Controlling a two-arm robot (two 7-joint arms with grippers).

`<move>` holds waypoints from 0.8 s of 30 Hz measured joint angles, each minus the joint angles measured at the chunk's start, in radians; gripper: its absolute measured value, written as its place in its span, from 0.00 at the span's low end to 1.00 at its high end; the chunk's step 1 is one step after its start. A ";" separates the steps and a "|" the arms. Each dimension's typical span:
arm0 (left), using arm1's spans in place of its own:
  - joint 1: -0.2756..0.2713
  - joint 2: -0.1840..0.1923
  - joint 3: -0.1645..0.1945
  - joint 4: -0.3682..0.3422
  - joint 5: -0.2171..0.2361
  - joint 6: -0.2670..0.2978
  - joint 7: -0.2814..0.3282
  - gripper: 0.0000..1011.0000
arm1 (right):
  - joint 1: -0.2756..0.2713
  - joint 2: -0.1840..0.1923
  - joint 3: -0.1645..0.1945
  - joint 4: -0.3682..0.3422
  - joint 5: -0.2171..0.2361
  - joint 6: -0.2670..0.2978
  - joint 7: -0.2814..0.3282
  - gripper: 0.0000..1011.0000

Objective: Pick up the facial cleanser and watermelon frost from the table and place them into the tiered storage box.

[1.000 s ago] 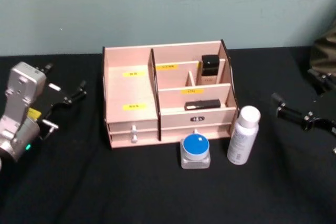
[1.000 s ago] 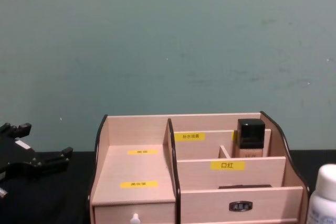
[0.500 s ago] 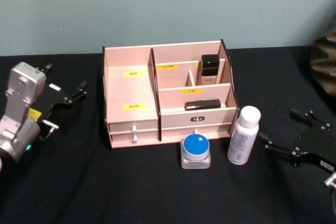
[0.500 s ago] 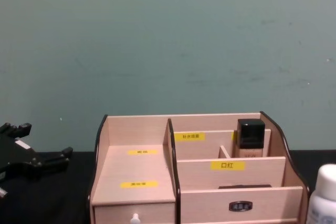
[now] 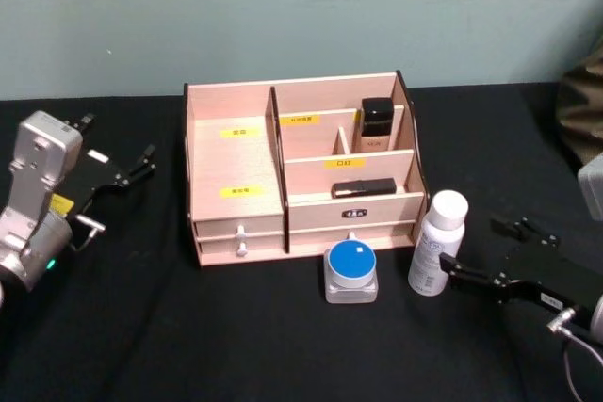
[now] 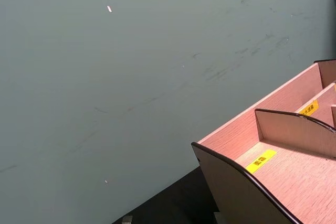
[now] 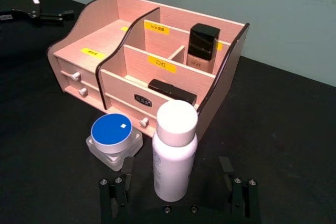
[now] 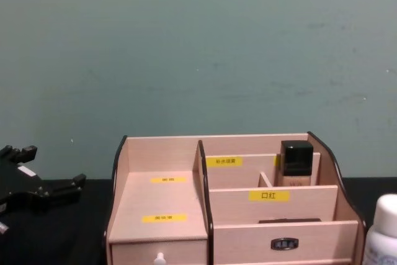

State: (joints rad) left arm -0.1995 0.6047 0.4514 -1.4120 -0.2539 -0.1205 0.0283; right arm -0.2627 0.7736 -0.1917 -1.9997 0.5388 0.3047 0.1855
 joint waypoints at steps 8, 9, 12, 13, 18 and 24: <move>0.000 0.000 0.000 0.000 0.000 0.000 0.000 0.99 | 0.060 -0.036 -0.028 0.040 -0.024 0.022 0.025 0.99; 0.000 0.000 0.000 0.000 0.000 0.000 0.000 0.99 | 0.070 -0.043 -0.031 0.045 -0.028 0.026 0.031 0.99; 0.000 0.000 0.000 0.000 0.000 0.000 0.000 0.99 | 0.082 -0.052 -0.034 0.051 -0.033 0.031 0.038 0.99; 0.000 0.000 0.000 0.000 0.000 0.000 0.000 0.99 | 0.090 -0.058 -0.036 0.055 -0.037 0.034 0.043 0.99; 0.000 0.000 0.000 0.000 0.000 0.000 0.000 0.99 | 0.116 -0.081 -0.043 0.075 -0.047 0.043 0.058 0.99; 0.000 0.000 0.000 0.000 0.000 0.000 0.000 0.99 | 0.144 -0.105 -0.055 0.100 -0.063 0.050 0.073 0.99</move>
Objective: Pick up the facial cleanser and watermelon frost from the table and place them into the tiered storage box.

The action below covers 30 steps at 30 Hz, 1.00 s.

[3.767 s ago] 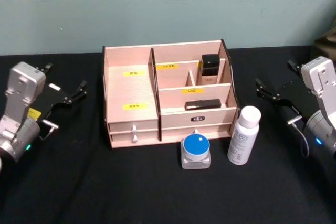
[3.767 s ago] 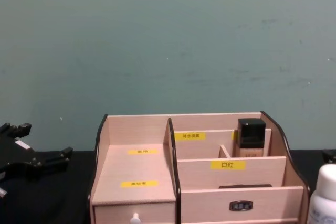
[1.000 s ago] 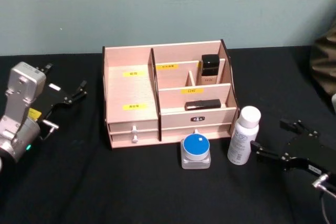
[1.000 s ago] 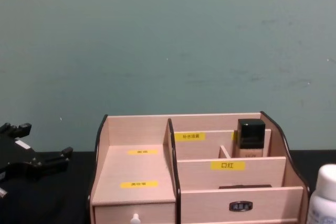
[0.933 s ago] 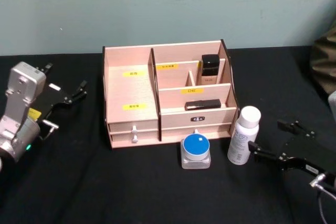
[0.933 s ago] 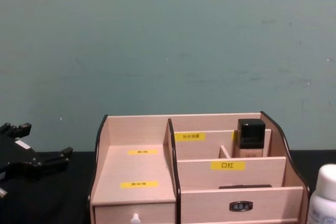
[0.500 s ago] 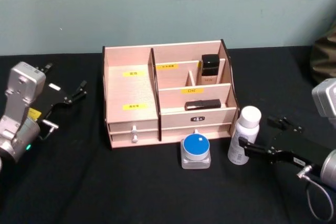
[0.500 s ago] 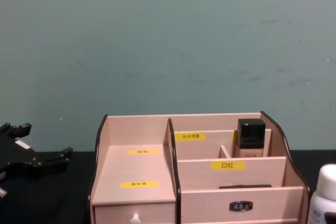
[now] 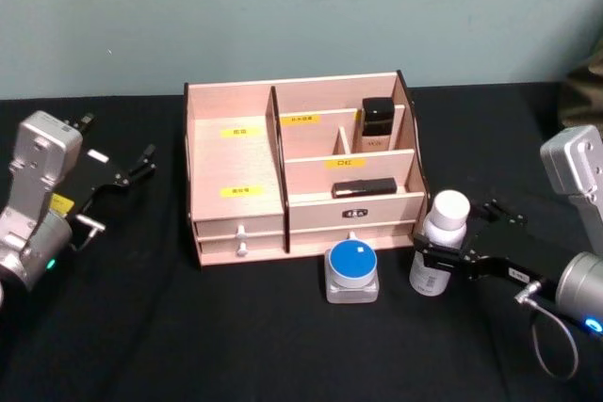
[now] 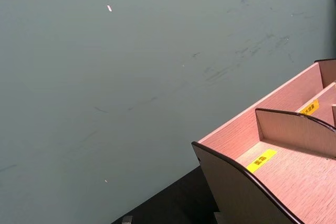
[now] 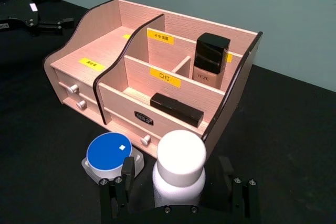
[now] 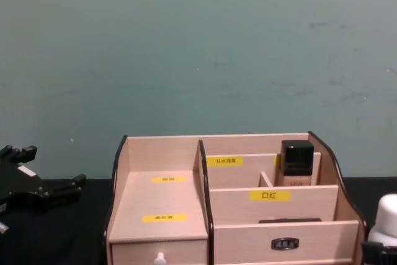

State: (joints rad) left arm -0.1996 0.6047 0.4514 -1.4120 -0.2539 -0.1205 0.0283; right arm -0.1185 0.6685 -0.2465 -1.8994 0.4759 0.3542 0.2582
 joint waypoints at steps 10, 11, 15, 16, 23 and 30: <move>0.000 0.000 0.000 0.000 0.000 0.000 0.000 0.99 | 0.041 -0.032 -0.018 0.040 -0.037 0.007 0.024 0.99; 0.000 0.000 0.000 0.000 0.000 0.000 0.000 0.99 | 0.044 -0.034 -0.020 0.042 -0.040 0.007 0.025 0.99; 0.000 0.000 0.000 0.000 0.000 0.000 0.000 0.99 | 0.058 -0.044 -0.028 0.056 -0.060 0.012 0.027 0.99; 0.000 0.000 0.000 0.000 0.000 0.000 0.000 0.99 | 0.062 -0.049 -0.031 0.060 -0.068 0.016 0.027 0.99; 0.000 0.000 0.000 0.000 0.000 0.000 0.000 0.99 | 0.065 -0.051 -0.033 0.063 -0.075 0.021 0.026 0.99; 0.000 0.000 0.000 0.000 0.000 0.000 0.000 0.99 | 0.063 -0.049 -0.031 0.061 -0.071 0.019 0.025 0.94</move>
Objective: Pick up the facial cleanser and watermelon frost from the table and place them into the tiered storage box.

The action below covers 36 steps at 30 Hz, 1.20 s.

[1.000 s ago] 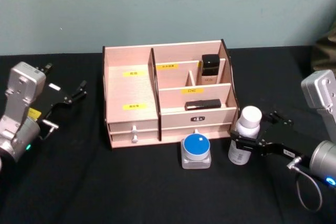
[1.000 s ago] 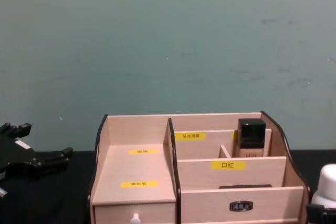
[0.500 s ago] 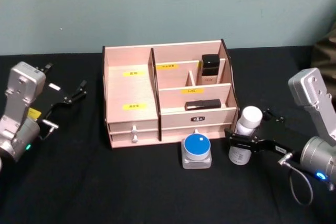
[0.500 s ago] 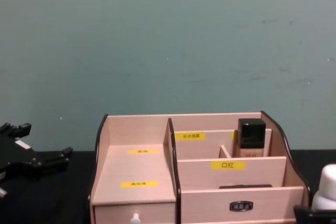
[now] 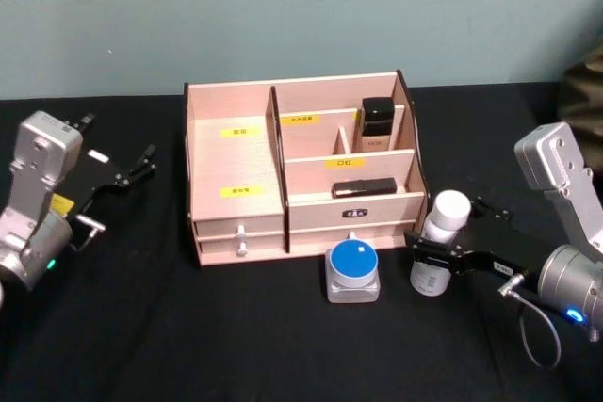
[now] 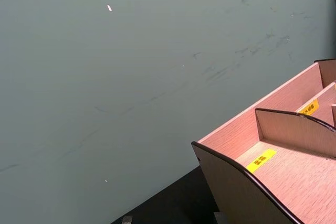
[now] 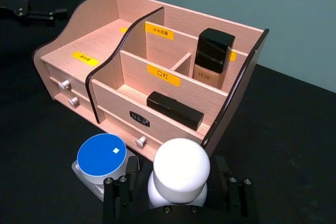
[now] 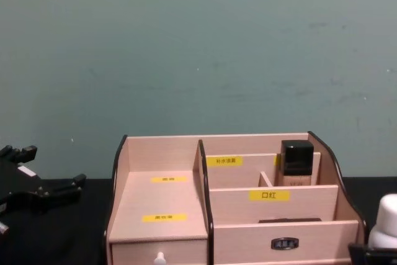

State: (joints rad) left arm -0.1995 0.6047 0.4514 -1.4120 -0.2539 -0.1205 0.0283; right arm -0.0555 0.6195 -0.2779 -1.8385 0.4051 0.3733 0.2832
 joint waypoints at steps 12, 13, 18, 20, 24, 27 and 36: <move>0.000 0.000 0.000 0.000 0.000 0.000 0.000 0.99 | -0.002 0.001 0.002 -0.002 0.004 -0.003 -0.001 0.60; 0.000 0.000 0.000 0.000 0.000 0.000 0.000 0.99 | -0.002 0.002 0.002 -0.002 0.004 -0.003 -0.001 0.59; 0.000 0.000 0.000 0.000 0.000 0.000 0.000 0.99 | -0.002 0.002 0.002 -0.003 0.005 -0.003 -0.001 0.58; 0.000 0.000 0.000 0.000 0.000 0.000 0.000 0.99 | -0.002 0.002 0.002 -0.003 0.005 -0.003 -0.001 0.58; 0.000 0.000 0.000 0.000 0.000 0.000 0.000 0.99 | -0.003 0.002 0.003 -0.003 0.005 -0.004 -0.001 0.58; 0.000 0.000 0.000 0.000 0.000 0.000 0.000 0.99 | -0.015 -0.004 0.015 -0.009 0.007 -0.008 0.000 0.58; 0.000 0.000 0.000 0.000 0.000 0.000 0.000 0.99 | -0.039 0.012 0.054 -0.093 0.023 -0.008 0.026 0.58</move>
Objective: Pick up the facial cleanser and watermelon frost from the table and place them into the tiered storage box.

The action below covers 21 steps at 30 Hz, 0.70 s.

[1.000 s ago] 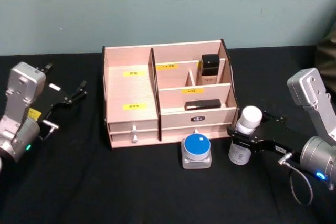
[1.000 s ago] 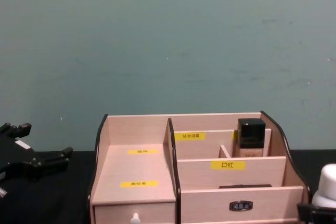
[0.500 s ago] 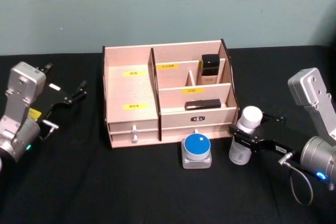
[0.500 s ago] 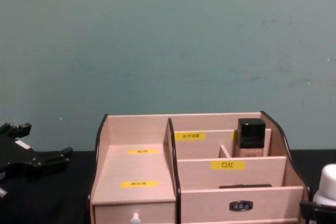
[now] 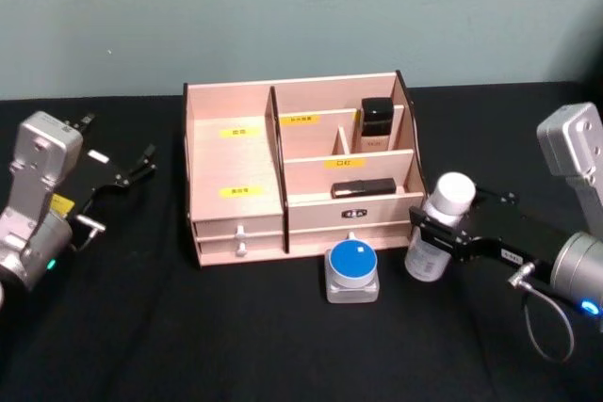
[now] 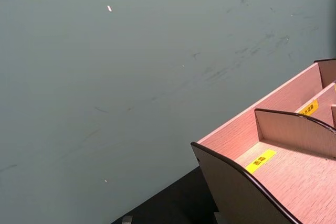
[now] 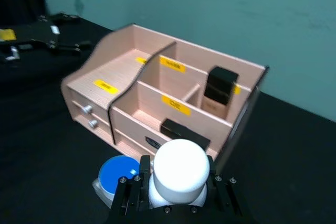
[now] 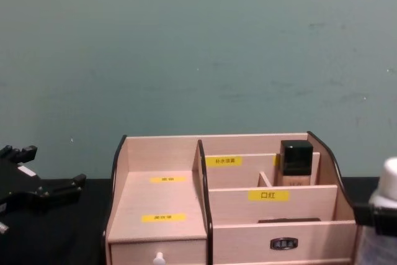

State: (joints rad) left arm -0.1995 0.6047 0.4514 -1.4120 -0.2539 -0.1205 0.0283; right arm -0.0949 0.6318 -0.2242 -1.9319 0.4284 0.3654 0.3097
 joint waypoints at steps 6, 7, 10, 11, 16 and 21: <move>0.000 0.000 0.000 0.000 0.000 0.000 0.000 0.99 | 0.046 0.025 -0.004 -0.063 0.021 0.046 0.035 0.58; 0.000 0.000 0.000 0.000 0.000 0.000 0.000 0.99 | 0.069 0.028 -0.010 -0.073 0.027 0.058 0.042 0.58; 0.000 0.000 0.000 0.000 0.000 0.000 0.000 0.99 | 0.106 0.029 -0.023 -0.080 0.033 0.073 0.050 0.58; 0.000 0.000 0.000 0.000 0.000 0.000 0.000 0.99 | 0.133 0.028 -0.033 -0.080 0.038 0.082 0.055 0.58; 0.000 0.000 0.000 0.000 0.000 0.000 0.000 0.99 | 0.218 0.004 -0.061 -0.056 0.051 0.098 0.060 0.58; 0.000 0.000 0.000 0.000 0.000 0.000 0.000 0.99 | 0.304 -0.032 -0.104 0.002 0.054 0.102 0.060 0.58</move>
State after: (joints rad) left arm -0.1995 0.6047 0.4514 -1.4120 -0.2539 -0.1205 0.0283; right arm 0.2093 0.5997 -0.3287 -1.9302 0.4827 0.4677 0.3695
